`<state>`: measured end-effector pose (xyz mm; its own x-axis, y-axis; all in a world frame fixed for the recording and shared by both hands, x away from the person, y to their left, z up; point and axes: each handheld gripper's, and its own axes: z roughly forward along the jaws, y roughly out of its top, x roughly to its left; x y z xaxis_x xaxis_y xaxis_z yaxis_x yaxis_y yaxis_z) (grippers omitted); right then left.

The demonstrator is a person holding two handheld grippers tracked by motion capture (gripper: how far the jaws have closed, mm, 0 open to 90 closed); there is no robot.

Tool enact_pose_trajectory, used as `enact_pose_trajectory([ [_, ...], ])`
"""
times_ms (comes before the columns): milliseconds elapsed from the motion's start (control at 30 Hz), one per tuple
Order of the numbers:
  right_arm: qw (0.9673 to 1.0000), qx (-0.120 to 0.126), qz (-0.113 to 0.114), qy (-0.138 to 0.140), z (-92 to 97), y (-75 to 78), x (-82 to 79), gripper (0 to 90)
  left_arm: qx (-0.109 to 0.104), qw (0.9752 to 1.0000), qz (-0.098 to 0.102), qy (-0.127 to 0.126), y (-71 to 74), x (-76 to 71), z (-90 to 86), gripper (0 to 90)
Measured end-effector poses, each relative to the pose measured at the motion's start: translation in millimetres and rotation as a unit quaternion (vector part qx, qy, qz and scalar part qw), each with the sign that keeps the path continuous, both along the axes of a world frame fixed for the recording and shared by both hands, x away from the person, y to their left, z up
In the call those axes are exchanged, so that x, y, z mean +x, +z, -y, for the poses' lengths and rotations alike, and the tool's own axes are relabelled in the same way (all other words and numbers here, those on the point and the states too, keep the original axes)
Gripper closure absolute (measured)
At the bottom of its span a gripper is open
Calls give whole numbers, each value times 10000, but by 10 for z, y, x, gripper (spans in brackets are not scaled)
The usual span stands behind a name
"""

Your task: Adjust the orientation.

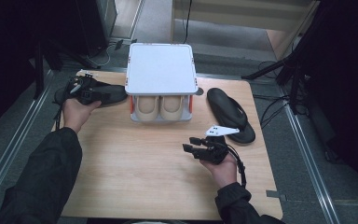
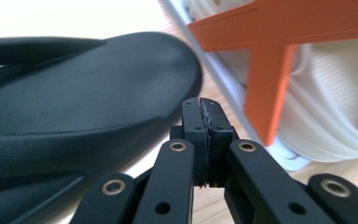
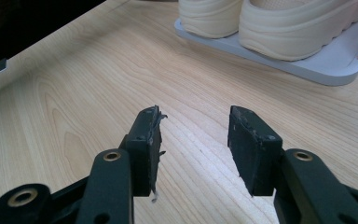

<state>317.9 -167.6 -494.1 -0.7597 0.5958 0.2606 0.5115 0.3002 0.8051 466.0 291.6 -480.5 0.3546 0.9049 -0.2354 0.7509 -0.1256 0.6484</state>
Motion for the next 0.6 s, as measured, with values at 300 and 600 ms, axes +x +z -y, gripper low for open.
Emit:
enact_pose_trajectory([
  [300,10000,-12,-56,36,-26,-17,0,553,150,9998,-78,89,1,219,45,900],
  [600,10000,-30,-46,16,7,-23,-41,554,171,9991,-270,294,-192,343,0,900],
])
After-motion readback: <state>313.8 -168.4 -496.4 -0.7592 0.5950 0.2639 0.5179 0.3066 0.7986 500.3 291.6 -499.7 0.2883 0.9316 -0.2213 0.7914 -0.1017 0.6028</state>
